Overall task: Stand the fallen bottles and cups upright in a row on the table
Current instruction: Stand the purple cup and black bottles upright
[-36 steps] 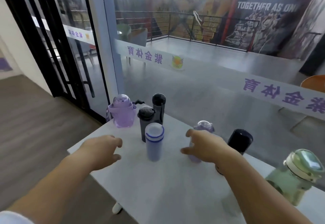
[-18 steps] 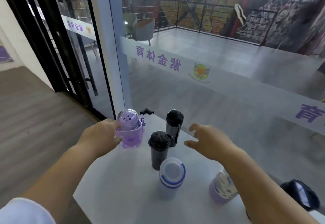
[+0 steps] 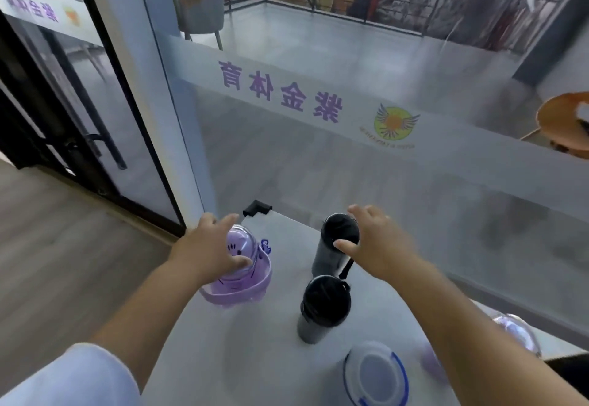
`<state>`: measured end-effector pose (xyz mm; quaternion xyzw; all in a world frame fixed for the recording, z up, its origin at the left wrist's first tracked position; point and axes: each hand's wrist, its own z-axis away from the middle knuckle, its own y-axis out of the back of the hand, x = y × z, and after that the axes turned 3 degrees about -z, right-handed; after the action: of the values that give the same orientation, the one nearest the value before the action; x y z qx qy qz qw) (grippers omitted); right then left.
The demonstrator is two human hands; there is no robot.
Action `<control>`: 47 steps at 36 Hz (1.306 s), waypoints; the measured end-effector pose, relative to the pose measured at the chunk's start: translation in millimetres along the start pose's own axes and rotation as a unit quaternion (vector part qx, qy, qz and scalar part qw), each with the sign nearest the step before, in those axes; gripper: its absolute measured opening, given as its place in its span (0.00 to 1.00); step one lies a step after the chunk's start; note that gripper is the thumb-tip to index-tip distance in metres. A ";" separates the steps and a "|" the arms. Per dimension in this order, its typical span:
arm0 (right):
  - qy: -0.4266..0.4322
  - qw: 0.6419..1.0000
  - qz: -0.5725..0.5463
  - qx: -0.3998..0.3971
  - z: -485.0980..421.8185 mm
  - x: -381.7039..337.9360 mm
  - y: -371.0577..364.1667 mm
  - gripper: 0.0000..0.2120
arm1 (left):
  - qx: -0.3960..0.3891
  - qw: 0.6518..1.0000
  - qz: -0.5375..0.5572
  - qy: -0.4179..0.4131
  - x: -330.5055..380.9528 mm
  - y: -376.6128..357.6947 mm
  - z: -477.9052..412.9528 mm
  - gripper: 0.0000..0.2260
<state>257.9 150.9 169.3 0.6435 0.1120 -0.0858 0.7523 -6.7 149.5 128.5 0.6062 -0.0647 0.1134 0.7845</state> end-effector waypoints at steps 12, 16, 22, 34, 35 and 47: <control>-0.043 0.999 0.002 -0.022 -33.5 -19.7 -26.0 0.28 | -0.051 0.994 -0.001 -0.095 -7.6 -3.6 -34.4 0.33; -0.044 0.999 -0.008 -0.021 -37.8 -17.6 -28.4 0.26 | -0.058 0.987 0.002 -0.147 -7.1 -2.1 -49.4 0.34; -0.034 0.999 -0.031 -0.003 -39.4 -11.3 -30.8 0.26 | -0.056 0.978 -0.004 -0.203 4.8 -2.5 -76.9 0.34; -0.029 0.998 -0.047 0.009 -59.6 -0.8 -25.4 0.25 | -0.063 0.973 0.020 -0.219 40.7 2.4 -126.8 0.33; -0.028 0.998 -0.046 0.009 -62.0 -0.7 -25.0 0.25 | -0.064 0.973 0.023 -0.219 42.5 2.7 -129.8 0.33; -0.004 0.999 -0.040 -0.005 -85.4 -1.2 -24.5 0.26 | -0.047 0.970 0.044 -0.235 54.6 -1.0 -154.9 0.33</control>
<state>245.1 231.4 133.9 0.6345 0.1350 -0.1177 0.7519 40.7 304.3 100.9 0.5751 -0.2794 -0.0009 0.7688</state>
